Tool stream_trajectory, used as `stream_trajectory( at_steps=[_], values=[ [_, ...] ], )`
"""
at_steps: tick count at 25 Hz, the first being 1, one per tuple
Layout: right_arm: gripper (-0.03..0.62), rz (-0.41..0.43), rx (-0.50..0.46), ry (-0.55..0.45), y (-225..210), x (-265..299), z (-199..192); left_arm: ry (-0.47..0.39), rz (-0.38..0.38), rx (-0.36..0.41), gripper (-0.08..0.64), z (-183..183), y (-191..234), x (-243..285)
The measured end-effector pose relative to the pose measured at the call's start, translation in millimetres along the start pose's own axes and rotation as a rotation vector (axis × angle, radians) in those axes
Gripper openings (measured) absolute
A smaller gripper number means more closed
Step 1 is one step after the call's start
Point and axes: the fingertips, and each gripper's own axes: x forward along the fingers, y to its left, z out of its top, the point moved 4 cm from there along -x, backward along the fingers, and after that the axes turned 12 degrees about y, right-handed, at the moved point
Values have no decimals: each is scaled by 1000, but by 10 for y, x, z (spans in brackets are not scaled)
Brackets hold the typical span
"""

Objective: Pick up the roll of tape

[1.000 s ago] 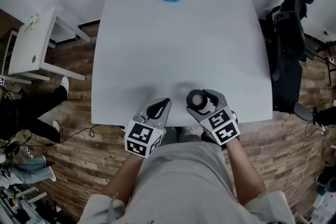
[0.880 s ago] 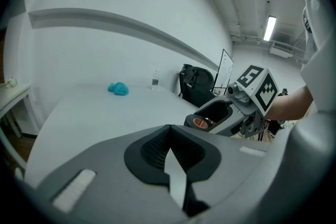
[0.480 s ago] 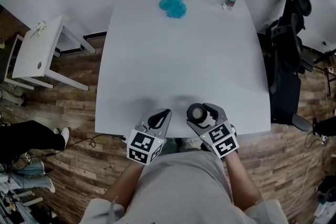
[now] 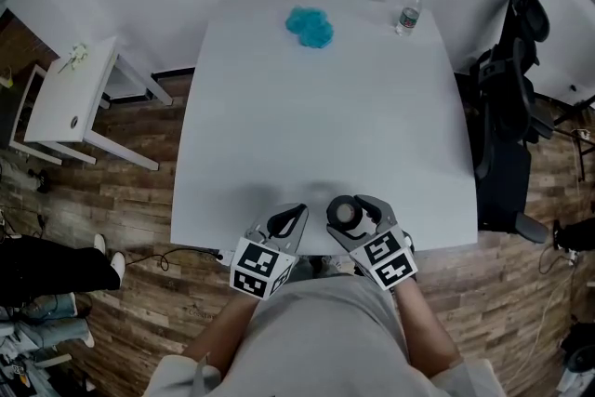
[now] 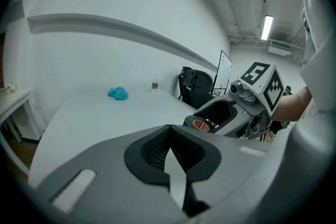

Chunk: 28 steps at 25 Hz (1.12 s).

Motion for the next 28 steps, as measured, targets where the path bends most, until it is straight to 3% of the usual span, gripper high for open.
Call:
stream_trajectory(
  at_steps=[28],
  values=[
    [337, 10, -34, 11, -31, 28, 62, -6, -17, 21, 18, 152, -13, 99]
  ],
)
